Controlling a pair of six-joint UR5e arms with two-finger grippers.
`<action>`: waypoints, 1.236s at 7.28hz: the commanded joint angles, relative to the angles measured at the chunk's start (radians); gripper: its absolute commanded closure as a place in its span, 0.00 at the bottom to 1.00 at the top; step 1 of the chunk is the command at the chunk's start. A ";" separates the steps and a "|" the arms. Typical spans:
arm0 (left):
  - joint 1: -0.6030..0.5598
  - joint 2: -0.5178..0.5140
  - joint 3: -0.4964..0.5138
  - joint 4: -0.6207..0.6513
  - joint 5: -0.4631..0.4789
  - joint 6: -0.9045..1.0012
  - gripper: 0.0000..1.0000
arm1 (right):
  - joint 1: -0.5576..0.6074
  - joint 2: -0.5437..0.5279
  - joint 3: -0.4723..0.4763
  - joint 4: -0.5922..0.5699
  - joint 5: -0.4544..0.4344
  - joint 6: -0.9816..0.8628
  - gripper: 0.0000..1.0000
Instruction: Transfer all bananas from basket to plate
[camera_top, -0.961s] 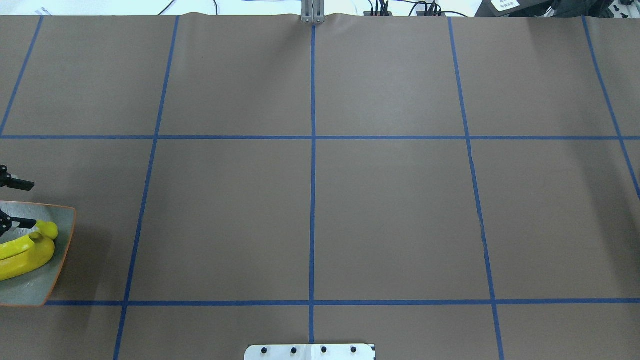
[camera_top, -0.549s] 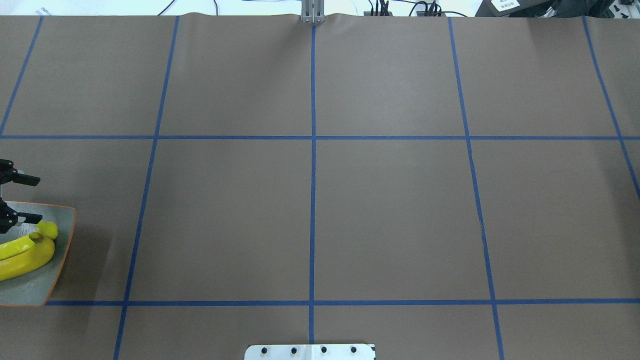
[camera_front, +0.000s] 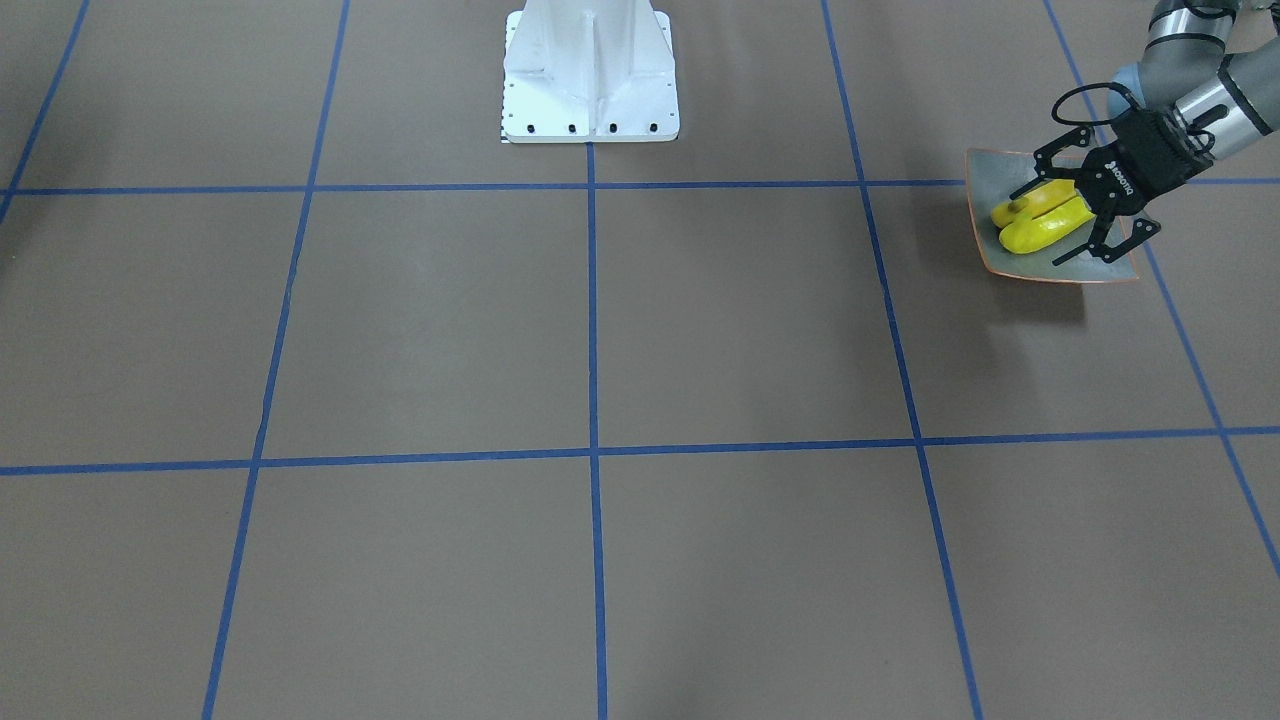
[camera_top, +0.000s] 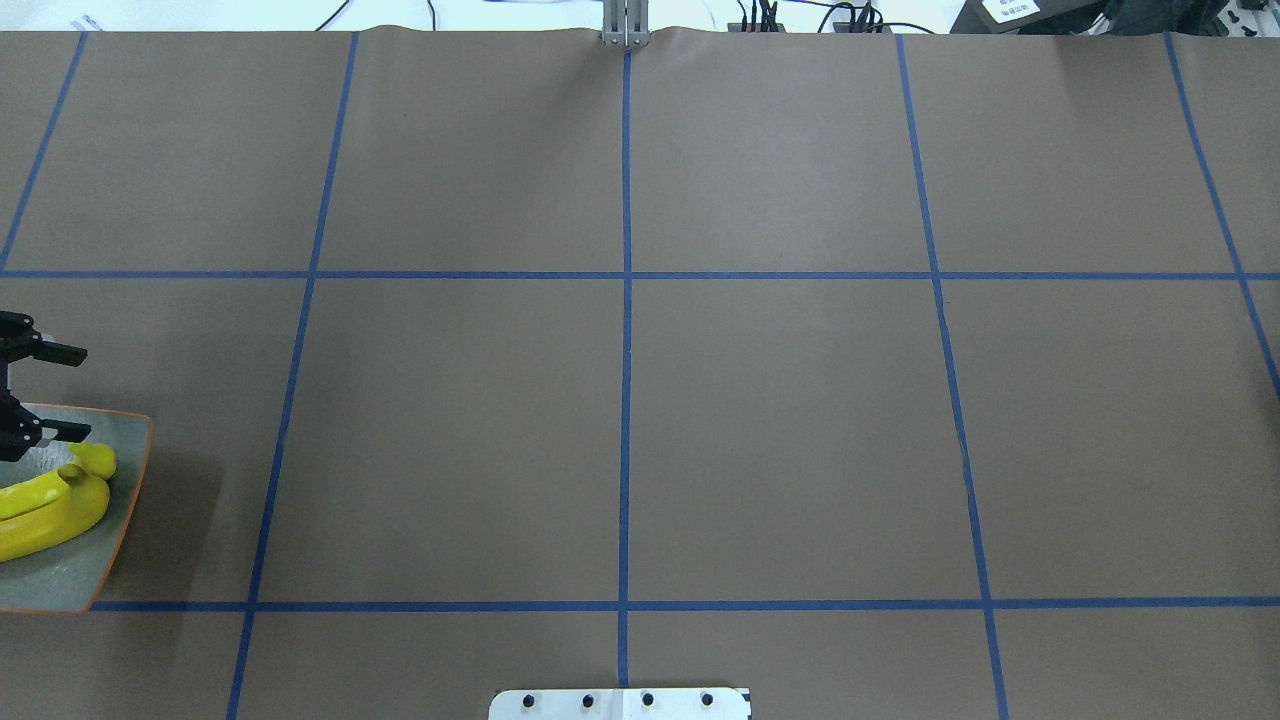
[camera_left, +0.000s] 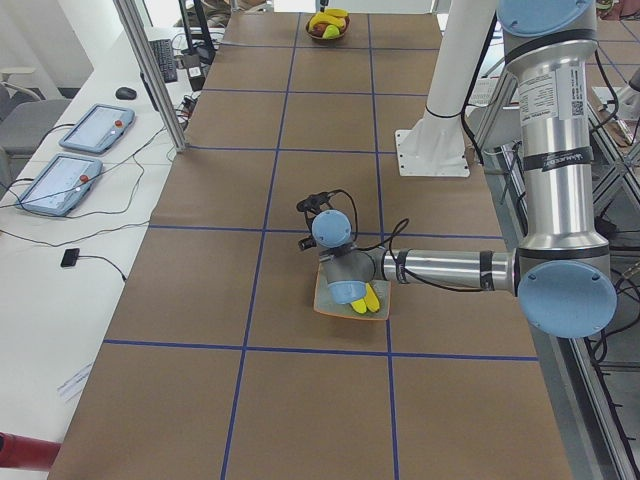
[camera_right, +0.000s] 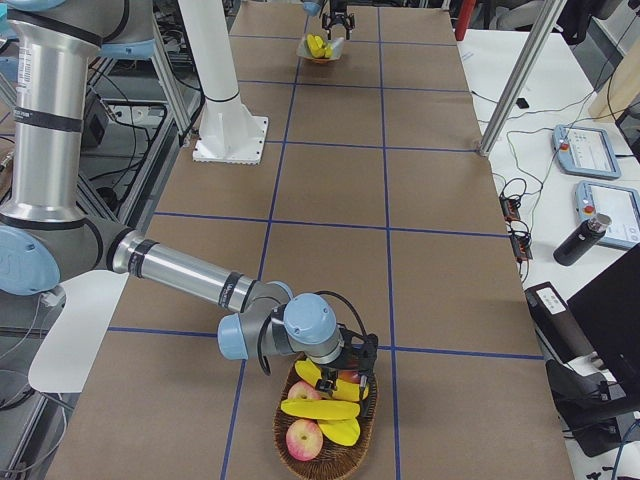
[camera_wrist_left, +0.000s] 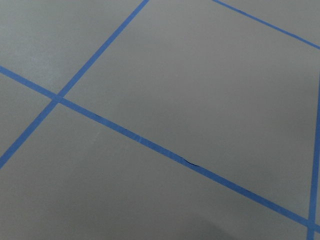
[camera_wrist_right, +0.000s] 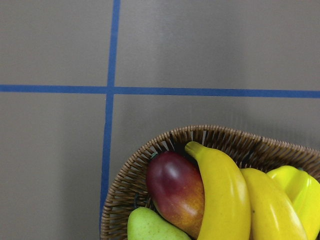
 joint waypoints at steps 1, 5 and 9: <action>0.000 -0.002 -0.002 -0.001 -0.002 0.000 0.00 | -0.005 -0.031 -0.006 0.070 -0.033 0.119 0.18; 0.000 -0.013 -0.003 -0.001 0.000 -0.001 0.00 | -0.114 -0.037 -0.007 0.151 -0.098 0.280 0.14; 0.001 -0.042 0.004 0.013 0.000 -0.009 0.00 | -0.130 -0.060 -0.041 0.210 -0.115 0.285 0.15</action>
